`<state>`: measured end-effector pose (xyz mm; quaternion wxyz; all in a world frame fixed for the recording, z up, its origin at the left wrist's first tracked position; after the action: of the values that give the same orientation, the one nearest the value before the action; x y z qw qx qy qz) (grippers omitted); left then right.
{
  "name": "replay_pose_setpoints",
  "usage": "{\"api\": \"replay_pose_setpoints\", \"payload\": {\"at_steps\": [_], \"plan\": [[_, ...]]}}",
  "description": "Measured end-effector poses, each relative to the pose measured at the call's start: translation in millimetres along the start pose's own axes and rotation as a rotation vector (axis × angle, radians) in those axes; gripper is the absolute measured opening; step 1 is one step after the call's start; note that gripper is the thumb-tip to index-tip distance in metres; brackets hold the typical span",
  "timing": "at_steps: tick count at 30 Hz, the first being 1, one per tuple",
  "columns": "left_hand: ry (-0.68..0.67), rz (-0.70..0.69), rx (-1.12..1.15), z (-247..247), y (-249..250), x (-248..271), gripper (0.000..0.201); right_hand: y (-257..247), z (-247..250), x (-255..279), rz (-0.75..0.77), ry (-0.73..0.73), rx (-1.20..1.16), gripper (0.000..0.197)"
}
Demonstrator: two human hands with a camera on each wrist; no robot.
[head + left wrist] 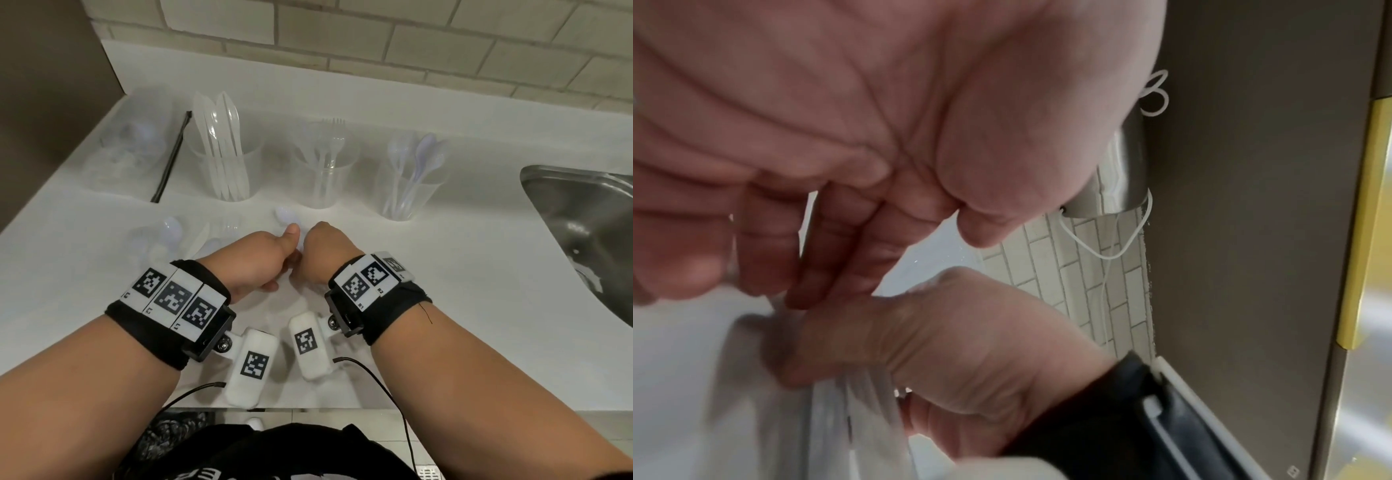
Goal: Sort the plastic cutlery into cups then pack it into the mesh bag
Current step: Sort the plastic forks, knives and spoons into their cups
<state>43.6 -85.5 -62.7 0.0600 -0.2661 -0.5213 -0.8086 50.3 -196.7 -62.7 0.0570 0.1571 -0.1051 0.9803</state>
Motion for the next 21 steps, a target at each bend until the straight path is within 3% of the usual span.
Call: {"api": "replay_pose_setpoints", "payload": {"at_steps": [4,7,12,16,19,21], "plan": [[-0.051,-0.006,0.023,-2,0,0,0.056,-2,-6,-5,-0.136,0.063,-0.200,0.036],[-0.036,-0.029,0.042,-1,1,-1,0.052,-2,-8,-5,-0.130,0.098,-0.210,0.028],[0.299,-0.135,0.140,27,5,-12,0.042,8,-2,2,0.051,0.046,-0.168,0.022],[0.261,-0.207,0.181,39,3,-16,0.041,9,2,12,0.231,0.033,-0.138,0.025],[0.240,-0.216,0.236,35,4,-11,0.026,7,6,13,0.268,0.025,-0.160,0.021],[0.221,-0.267,0.217,33,8,-4,0.026,6,9,12,0.287,0.004,-0.175,0.019]]}}
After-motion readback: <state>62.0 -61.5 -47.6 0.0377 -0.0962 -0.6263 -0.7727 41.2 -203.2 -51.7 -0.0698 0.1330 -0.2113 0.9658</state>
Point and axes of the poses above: each hand's wrist, its own x-axis away from the middle knuckle, its own z-axis out of the back of the hand, y = z × x, the point moved 1 cm from there along -x, towards the middle knuckle, and after that the axes turned 3 degrees about y, right-handed, at the moved point
